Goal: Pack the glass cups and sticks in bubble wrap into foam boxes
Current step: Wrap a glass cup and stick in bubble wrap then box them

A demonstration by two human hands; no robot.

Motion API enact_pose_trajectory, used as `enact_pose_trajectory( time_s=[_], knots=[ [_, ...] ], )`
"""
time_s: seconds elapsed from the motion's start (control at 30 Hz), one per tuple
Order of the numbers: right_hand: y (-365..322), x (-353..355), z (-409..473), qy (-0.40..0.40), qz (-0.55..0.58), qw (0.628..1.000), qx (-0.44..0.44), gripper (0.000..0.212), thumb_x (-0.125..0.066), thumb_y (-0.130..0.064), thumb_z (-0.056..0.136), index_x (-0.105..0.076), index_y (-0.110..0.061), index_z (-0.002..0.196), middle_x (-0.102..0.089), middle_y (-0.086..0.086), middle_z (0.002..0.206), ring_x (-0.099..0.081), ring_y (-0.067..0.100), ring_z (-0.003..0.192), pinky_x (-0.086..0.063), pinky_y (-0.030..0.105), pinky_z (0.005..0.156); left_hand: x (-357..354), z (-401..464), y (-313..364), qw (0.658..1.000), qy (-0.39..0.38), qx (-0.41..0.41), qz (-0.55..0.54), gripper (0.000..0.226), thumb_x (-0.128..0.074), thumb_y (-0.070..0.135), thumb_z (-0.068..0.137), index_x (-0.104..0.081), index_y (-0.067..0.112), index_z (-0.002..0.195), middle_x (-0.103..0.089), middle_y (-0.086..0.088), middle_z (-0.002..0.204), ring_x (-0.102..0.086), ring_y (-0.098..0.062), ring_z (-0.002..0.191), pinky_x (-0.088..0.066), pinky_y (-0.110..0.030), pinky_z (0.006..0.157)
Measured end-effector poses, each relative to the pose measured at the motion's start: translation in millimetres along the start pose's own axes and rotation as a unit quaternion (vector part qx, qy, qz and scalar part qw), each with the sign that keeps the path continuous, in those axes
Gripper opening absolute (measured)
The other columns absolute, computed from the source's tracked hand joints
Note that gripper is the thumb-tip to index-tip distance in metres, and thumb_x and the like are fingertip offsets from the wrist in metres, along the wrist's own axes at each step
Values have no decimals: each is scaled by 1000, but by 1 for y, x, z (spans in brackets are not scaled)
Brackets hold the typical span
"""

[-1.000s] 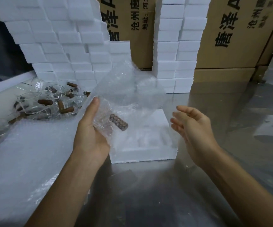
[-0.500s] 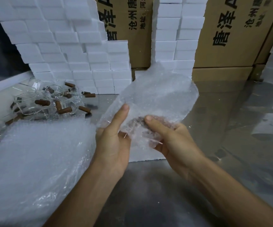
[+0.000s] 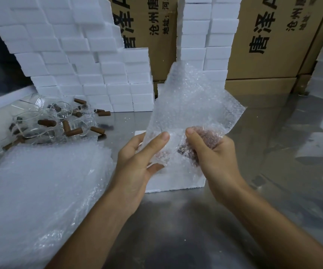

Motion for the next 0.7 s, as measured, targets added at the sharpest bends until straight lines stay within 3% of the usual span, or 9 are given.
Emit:
enact_pose_trajectory(
  time_s=[0.1, 0.27, 0.33, 0.43, 0.53, 0.7],
  knots=[
    [-2, 0, 1, -19, -21, 999, 34, 37, -63, -21, 98, -61, 9, 76, -56, 26, 65, -50, 16, 55, -42, 28, 52, 3, 0, 4, 1000, 4, 4, 23, 55, -79, 52, 69, -72, 18, 111, -73, -6, 113, -70, -24, 106, -52, -54, 97],
    [-4, -4, -1, -67, -42, 995, 56, 34, -62, -15, 98, -59, -1, 67, -50, -10, 50, -48, 2, 46, -40, 14, 48, 3, 0, 12, 993, 8, -21, 118, 57, -69, 67, 71, -71, 28, 113, -73, 6, 115, -67, -16, 110, -48, -49, 101],
    [-6, -7, -3, -84, -43, 994, 59, 33, -61, -13, 98, -59, -1, 68, -51, -13, 49, -50, 1, 45, -40, 11, 49, 4, 0, 12, 991, 23, -28, 128, 45, -65, 61, 78, -73, 28, 107, -75, 7, 109, -70, -12, 104, -51, -47, 98],
    [-8, -9, -4, -93, -53, 992, 61, 34, -63, -13, 97, -58, -3, 65, -51, -13, 51, -50, 1, 47, -41, 11, 50, 9, 2, 11, 990, 68, -36, 115, 28, -60, 45, 89, -75, 22, 93, -77, -3, 97, -73, -21, 94, -55, -52, 91],
    [-8, -11, -4, -98, -62, 992, 57, 38, -63, -12, 96, -54, -13, 60, -50, -14, 50, -50, 0, 46, -42, 10, 49, 13, 2, 10, 988, 102, -46, 106, 25, -59, 37, 93, -77, 22, 87, -77, -7, 93, -74, -24, 90, -57, -52, 89],
    [-7, -5, -1, -91, -18, 995, 36, 36, -58, -15, 99, -60, 12, 76, -54, -5, 48, -54, 2, 42, -45, 11, 47, 15, 2, 14, 988, 132, -58, 55, 24, -60, 33, 96, -80, 30, 84, -78, 1, 94, -73, -18, 94, -55, -46, 93]
  ],
)
Point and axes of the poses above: each hand's wrist, its own z-axis towards the middle knuckle, its own x-axis out of the back of the hand, y = z × x, the point moved 5 cm from there along z, towards the middle knuckle
